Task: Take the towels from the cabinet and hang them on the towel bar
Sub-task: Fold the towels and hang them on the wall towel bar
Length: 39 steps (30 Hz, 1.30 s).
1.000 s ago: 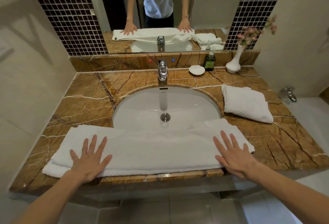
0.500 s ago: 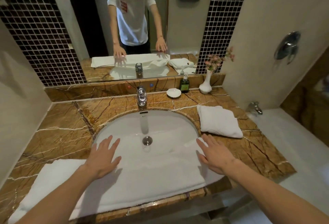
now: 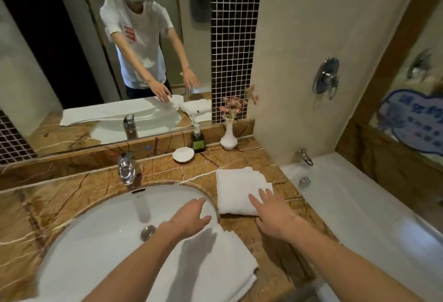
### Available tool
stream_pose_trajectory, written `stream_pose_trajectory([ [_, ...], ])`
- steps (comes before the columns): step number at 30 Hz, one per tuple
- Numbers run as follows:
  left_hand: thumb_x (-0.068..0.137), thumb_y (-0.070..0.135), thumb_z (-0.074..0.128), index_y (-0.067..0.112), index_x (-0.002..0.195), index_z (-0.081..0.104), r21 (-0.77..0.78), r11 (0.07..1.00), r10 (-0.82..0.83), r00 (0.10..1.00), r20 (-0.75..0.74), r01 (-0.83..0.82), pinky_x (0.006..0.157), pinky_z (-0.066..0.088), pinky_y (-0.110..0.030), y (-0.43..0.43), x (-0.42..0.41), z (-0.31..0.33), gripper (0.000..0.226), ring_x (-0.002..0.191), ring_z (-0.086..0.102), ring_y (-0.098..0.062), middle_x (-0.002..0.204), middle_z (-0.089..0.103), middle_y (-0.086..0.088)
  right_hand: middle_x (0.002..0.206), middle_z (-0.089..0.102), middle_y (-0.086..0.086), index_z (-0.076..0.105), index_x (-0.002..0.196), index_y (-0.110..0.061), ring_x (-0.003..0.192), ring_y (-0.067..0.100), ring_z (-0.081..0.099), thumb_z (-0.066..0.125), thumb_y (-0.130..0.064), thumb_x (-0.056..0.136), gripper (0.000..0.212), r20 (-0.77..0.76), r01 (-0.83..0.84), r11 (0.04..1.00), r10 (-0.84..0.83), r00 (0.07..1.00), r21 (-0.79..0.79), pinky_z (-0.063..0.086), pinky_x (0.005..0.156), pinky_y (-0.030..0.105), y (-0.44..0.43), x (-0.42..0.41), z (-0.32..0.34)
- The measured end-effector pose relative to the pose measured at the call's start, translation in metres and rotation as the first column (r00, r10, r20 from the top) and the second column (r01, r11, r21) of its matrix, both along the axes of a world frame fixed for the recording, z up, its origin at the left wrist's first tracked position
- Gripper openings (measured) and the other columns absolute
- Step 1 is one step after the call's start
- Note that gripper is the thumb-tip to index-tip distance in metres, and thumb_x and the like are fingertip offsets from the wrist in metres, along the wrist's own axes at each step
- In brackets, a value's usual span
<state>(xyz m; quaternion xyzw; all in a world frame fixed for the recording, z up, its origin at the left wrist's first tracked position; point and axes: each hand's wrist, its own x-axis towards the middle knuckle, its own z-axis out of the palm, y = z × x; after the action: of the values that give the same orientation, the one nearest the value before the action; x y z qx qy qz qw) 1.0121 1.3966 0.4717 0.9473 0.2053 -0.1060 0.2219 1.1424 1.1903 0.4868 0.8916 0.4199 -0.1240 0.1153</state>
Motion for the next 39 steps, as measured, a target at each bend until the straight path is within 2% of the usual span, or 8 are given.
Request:
stream_pose_trajectory([
  [13,0.097,0.024,0.049,0.002,0.131,0.044,-0.254,0.872,0.431,0.902,-0.007,-0.419,0.094,0.04,-0.032,-0.035,0.132,-0.02,0.041,0.119,0.05,-0.028,0.134,0.051,-0.016,0.161,0.003,0.011,0.005,0.152,-0.021,0.147,0.033,0.003,0.04,-0.03,0.097,0.066,-0.219,-0.114,0.993,0.117,0.969,0.027,0.017,0.116,0.048,0.005,0.092,-0.01],
  [19,0.087,0.027,0.064,0.0,0.119,0.056,-0.542,0.58,0.638,0.753,-0.161,-0.608,0.081,0.055,-0.04,-0.019,0.155,-0.018,0.042,0.093,0.062,-0.026,0.11,0.064,-0.013,0.156,0.02,0.013,0.018,0.15,-0.016,0.142,0.033,0.02,0.041,-0.036,0.097,0.061,-0.325,-0.102,0.989,0.133,0.936,0.109,0.028,0.113,0.047,0.02,0.098,-0.016],
  [24,0.084,0.014,0.066,0.015,0.109,0.052,-0.695,0.422,0.632,0.739,-0.235,-0.582,0.089,0.054,-0.048,-0.024,0.17,0.009,0.029,0.1,0.06,-0.028,0.108,0.06,-0.008,0.137,0.047,0.01,0.037,0.142,-0.018,0.126,0.03,0.044,0.043,-0.05,0.093,0.059,-0.436,0.116,0.946,0.029,0.899,0.302,0.039,0.103,0.045,0.042,0.097,-0.007],
  [27,0.088,0.017,0.062,0.023,0.099,0.053,-0.71,0.515,0.57,0.81,-0.135,-0.48,0.085,0.054,-0.042,-0.034,0.177,0.026,0.015,0.094,0.06,-0.023,0.096,0.06,-0.003,0.122,0.053,0.005,0.049,0.126,-0.021,0.113,0.024,0.053,0.047,-0.041,0.092,0.04,-0.48,0.27,0.872,-0.046,0.876,0.409,0.047,0.094,0.042,0.055,0.098,0.004],
  [29,0.093,0.024,0.057,0.027,0.098,0.051,-0.601,0.711,0.46,0.888,0.003,-0.366,0.076,0.048,-0.032,-0.04,0.181,0.039,0.008,0.092,0.054,-0.017,0.094,0.057,0.003,0.12,0.051,0.003,0.049,0.119,-0.019,0.109,0.02,0.052,0.051,-0.026,0.092,0.028,-0.41,0.337,0.787,-0.119,0.904,0.517,0.049,0.091,0.038,0.06,0.102,0.017],
  [32,0.092,0.009,0.051,0.022,0.101,0.05,-0.399,0.906,0.238,0.95,0.201,-0.143,0.069,0.04,-0.02,-0.042,0.185,0.052,0.015,0.089,0.05,-0.011,0.104,0.055,0.002,0.133,0.042,0.004,0.04,0.129,-0.02,0.119,0.021,0.043,0.051,-0.015,0.09,0.041,-0.289,0.272,0.701,-0.097,0.952,0.66,0.04,0.1,0.036,0.062,0.119,0.044],
  [36,0.089,-0.001,0.054,0.012,0.111,0.055,-0.32,0.946,0.066,0.93,0.362,0.057,0.072,0.038,-0.004,-0.044,0.184,0.066,0.026,0.098,0.048,-0.006,0.11,0.055,0.0,0.129,0.054,0.011,0.043,0.135,-0.014,0.114,0.026,0.053,0.053,-0.021,0.089,0.047,-0.412,0.237,0.828,-0.008,0.911,0.508,0.044,0.091,0.035,0.068,0.144,0.078],
  [39,0.086,0.0,0.057,0.011,0.099,0.06,-0.223,0.972,0.04,0.885,0.464,0.072,0.076,0.03,-0.014,-0.038,0.182,0.068,0.017,0.101,0.046,-0.011,0.104,0.055,0.002,0.105,0.063,0.011,0.057,0.108,-0.009,0.093,0.024,0.061,0.056,-0.026,0.088,0.027,-0.47,0.224,0.904,-0.03,0.882,0.363,0.049,0.074,0.035,0.072,0.152,0.089],
])
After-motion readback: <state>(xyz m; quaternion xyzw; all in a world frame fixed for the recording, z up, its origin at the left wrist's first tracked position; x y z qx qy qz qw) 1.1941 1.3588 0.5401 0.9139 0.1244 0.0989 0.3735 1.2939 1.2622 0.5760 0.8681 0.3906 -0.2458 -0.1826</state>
